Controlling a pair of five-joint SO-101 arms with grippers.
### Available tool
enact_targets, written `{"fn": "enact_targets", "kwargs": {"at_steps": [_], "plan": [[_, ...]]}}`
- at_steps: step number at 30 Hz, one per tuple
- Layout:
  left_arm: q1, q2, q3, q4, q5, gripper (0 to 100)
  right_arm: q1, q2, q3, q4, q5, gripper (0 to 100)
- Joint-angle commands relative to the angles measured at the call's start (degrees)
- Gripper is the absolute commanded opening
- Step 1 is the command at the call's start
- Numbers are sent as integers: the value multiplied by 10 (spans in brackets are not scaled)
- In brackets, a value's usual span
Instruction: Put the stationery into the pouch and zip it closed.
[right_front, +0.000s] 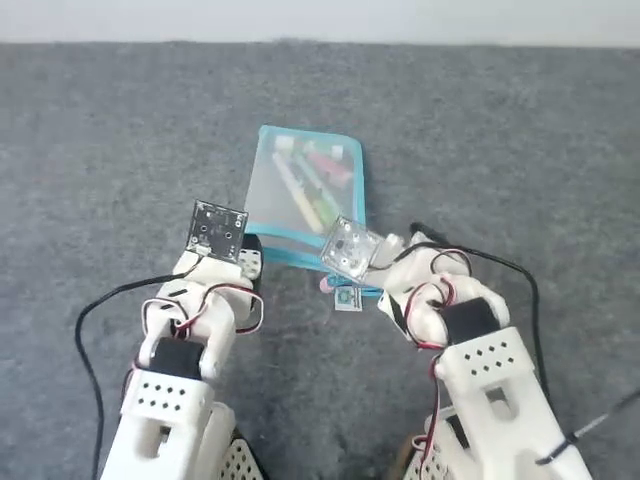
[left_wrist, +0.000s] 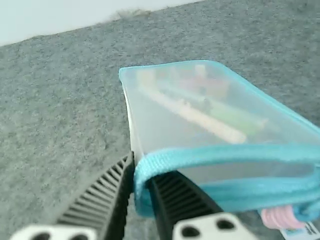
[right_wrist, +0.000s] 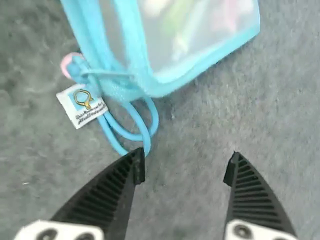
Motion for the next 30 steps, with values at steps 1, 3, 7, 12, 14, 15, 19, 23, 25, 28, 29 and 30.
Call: {"fn": "enact_targets", "kwargs": {"at_steps": [1, 3, 7, 12, 14, 15, 19, 23, 25, 28, 29, 30], "plan": [[-5, -1, -43, 0, -1, 12, -16, -21, 22, -76, 22, 263], [-5, -1, -43, 0, -1, 12, -41, -20, 43, -115, 35, 262], [-5, -1, -41, 0, -1, 12, -78, -20, 76, -204, 48, 260], [-4, -1, -40, 0, -1, 12, -81, -20, 81, -254, 46, 259], [-4, 0, -40, 0, -1, 12, -83, -20, 81, -255, 46, 259], [-4, 0, -40, 0, -1, 12, -85, -20, 81, -251, 46, 259], [-4, 0, -40, 0, -1, 12, -111, -20, 87, -249, 45, 258], [-4, 0, -39, 0, -1, 12, -125, -20, 84, -255, 40, 213], [-4, 0, -39, 0, -1, 12, -125, -20, 81, -257, 18, 153], [-4, 0, -39, 1, -1, 12, -126, -19, 76, -256, -1, 92], [-4, 0, -39, 2, -1, 12, -126, -19, 76, -256, -2, 87], [-4, 0, -39, 2, -1, 12, -126, -19, 76, -255, -4, 87]]}}
